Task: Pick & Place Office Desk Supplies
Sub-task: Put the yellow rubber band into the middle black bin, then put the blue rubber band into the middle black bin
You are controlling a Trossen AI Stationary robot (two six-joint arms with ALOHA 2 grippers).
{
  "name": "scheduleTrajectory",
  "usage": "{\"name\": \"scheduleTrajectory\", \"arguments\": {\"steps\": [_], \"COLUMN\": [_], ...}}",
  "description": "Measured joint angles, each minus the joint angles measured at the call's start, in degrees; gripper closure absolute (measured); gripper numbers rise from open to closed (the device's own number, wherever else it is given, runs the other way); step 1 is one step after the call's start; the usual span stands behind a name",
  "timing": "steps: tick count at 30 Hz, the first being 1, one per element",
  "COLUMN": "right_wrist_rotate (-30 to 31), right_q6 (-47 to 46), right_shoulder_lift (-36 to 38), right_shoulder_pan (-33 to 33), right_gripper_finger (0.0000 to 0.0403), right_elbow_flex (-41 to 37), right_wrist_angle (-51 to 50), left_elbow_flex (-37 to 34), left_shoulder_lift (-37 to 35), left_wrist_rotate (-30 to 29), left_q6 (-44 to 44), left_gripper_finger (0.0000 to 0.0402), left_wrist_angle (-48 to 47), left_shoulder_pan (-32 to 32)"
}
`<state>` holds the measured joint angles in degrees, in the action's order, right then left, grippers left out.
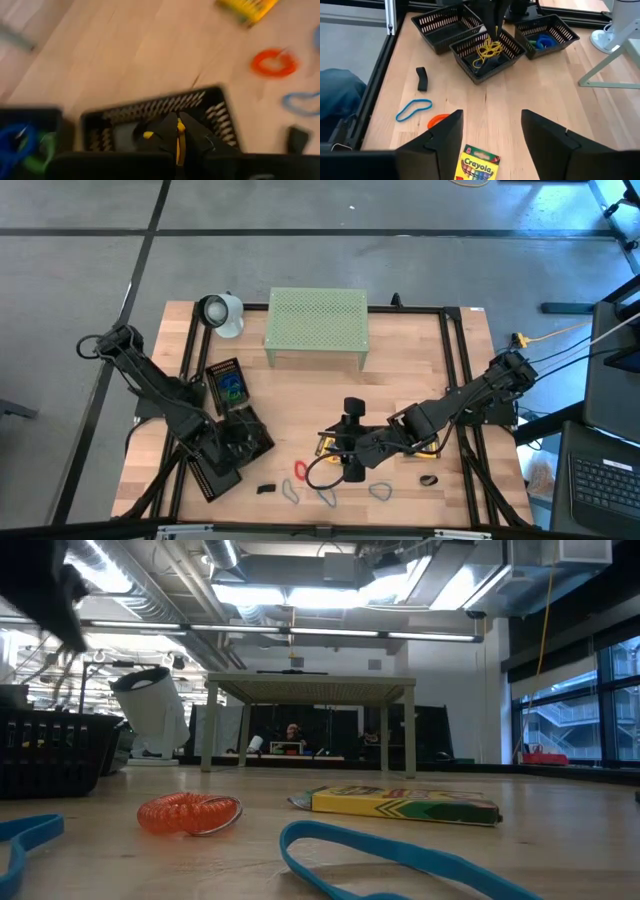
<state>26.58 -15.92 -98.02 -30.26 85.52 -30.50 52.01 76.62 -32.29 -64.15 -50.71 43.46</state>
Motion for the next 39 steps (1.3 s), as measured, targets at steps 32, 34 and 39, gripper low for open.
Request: {"name": "scheduleTrajectory", "arguments": {"steps": [32, 34, 39], "right_wrist_rotate": [-5.19, -5.19, -11.68], "right_q6": [-23.54, -26.17, -31.53], "right_shoulder_lift": [-0.36, -1.31, -5.37], "right_shoulder_pan": [-2.15, -3.06, -5.7], "right_gripper_finger": [0.0202, 0.0202, 0.0202], "right_elbow_flex": [0.0, 0.0, 0.0], "right_wrist_angle": [-15.7, -15.89, -15.89], "left_elbow_flex": [-0.02, -0.02, -0.02], "left_shoulder_lift": [0.87, 0.87, 0.87], "left_wrist_rotate": [5.39, 5.39, 5.39], "left_q6": [-2.6, -2.59, -2.62], "left_gripper_finger": [0.0281, 0.0282, 0.0283], "left_wrist_angle": [-2.37, -2.35, -2.31], "left_shoulder_pan": [-0.07, -0.07, -0.07]}}
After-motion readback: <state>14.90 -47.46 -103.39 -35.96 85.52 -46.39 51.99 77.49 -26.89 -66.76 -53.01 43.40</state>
